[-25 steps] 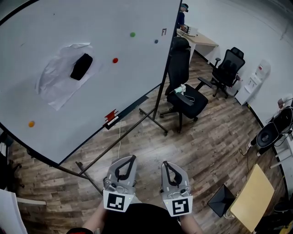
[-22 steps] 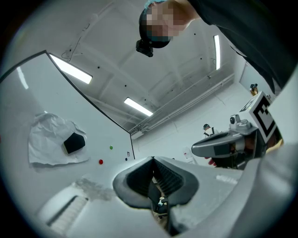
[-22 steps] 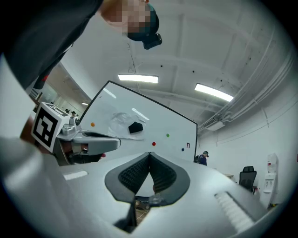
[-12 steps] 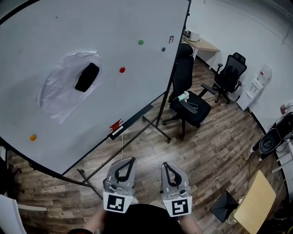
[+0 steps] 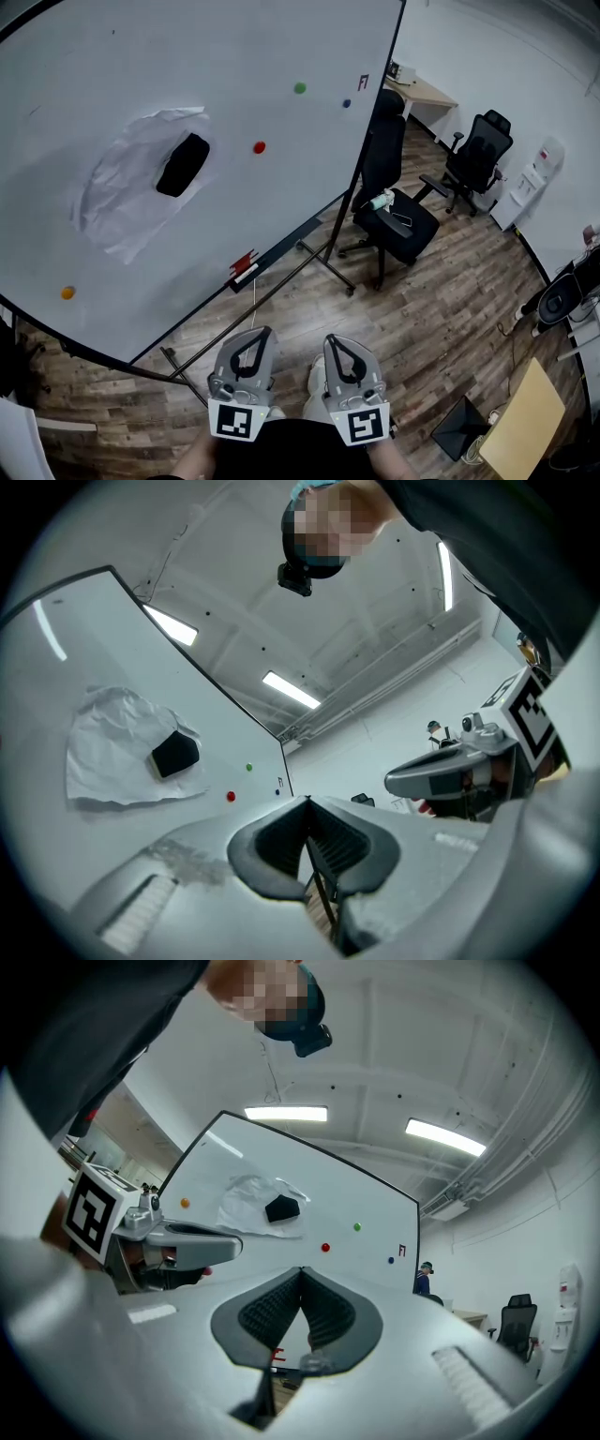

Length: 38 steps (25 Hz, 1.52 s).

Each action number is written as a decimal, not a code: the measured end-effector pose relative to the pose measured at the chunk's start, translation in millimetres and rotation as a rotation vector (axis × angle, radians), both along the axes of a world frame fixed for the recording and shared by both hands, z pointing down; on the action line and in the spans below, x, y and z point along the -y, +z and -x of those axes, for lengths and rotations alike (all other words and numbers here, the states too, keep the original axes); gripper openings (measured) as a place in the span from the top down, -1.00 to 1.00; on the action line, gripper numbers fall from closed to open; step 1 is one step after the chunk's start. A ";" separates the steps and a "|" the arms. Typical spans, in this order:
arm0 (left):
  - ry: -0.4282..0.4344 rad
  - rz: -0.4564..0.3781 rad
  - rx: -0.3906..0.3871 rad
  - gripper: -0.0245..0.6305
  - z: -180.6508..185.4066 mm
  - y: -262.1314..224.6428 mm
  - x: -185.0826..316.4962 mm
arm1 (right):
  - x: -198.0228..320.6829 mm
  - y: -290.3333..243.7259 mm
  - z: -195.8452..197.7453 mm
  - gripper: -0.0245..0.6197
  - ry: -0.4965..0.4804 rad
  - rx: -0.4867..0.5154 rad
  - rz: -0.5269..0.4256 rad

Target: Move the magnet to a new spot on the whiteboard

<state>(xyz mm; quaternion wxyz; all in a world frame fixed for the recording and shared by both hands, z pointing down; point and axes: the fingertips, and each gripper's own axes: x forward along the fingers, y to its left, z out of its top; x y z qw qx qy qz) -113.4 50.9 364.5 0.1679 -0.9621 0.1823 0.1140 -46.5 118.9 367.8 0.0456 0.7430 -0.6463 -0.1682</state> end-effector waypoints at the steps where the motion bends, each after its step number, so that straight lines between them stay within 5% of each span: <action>1: -0.011 -0.003 0.001 0.92 -0.6 0.3 4.1 | 4.7 -0.6 -1.5 0.92 -0.010 0.000 -0.003; 24: -0.250 -0.031 0.030 0.92 -68.5 -6.1 109.3 | 134.6 -10.1 -91.8 0.92 -0.237 -0.015 -0.021; 38: -0.486 -0.035 0.025 0.92 -89.7 -10.9 151.0 | 203.7 -24.7 -128.0 0.92 -0.454 -0.036 -0.047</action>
